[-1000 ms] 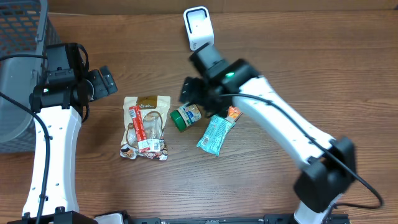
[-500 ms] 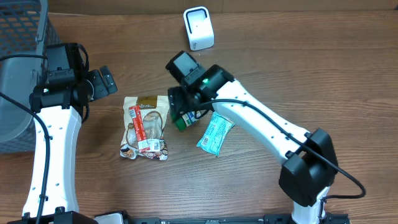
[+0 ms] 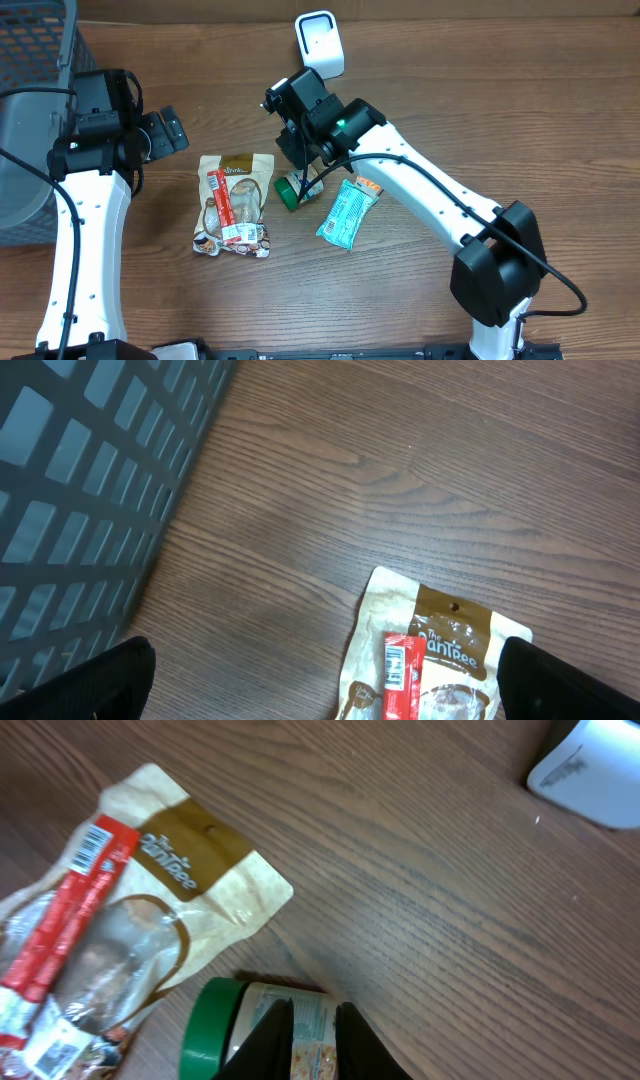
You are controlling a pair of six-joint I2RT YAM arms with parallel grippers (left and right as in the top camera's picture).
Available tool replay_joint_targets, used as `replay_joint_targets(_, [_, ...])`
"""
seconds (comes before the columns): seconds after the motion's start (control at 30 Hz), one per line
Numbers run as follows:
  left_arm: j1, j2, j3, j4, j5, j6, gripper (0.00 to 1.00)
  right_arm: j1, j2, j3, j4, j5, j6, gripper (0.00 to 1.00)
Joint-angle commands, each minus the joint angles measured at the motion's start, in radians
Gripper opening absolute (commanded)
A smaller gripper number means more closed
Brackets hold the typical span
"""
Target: Scan the item barcode
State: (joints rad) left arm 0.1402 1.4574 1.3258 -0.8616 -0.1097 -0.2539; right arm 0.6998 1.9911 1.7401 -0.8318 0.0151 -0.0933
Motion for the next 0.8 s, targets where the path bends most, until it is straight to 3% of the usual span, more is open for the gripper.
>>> replay_joint_targets(0.0, [0.003,-0.005,0.019,0.002,-0.005,0.019,1.00,-0.009,0.076,-0.023,0.036,0.037,-0.015,0.17])
replay_joint_targets(0.2, [0.003,-0.005,0.019,0.002,-0.005,0.019,1.00,-0.010,0.127,-0.023,-0.031,0.039,0.000,0.17])
replay_joint_targets(0.47, [0.003,-0.005,0.019,0.002,-0.005,0.019,1.00,-0.010,0.127,-0.023,-0.200,0.071,0.192,0.17])
replay_joint_targets(0.63, [0.003,-0.005,0.019,0.002,-0.005,0.019,1.00,-0.011,0.124,0.063,-0.303,0.061,0.217,0.19])
replay_joint_targets(0.7, [0.003,-0.005,0.019,0.002,-0.005,0.019,1.00,-0.011,0.123,0.151,-0.370,0.059,0.217,0.23])
replay_joint_targets(0.77, [0.003,-0.005,0.019,0.002,-0.005,0.019,1.00,-0.011,0.123,0.238,-0.425,0.059,0.217,0.36])
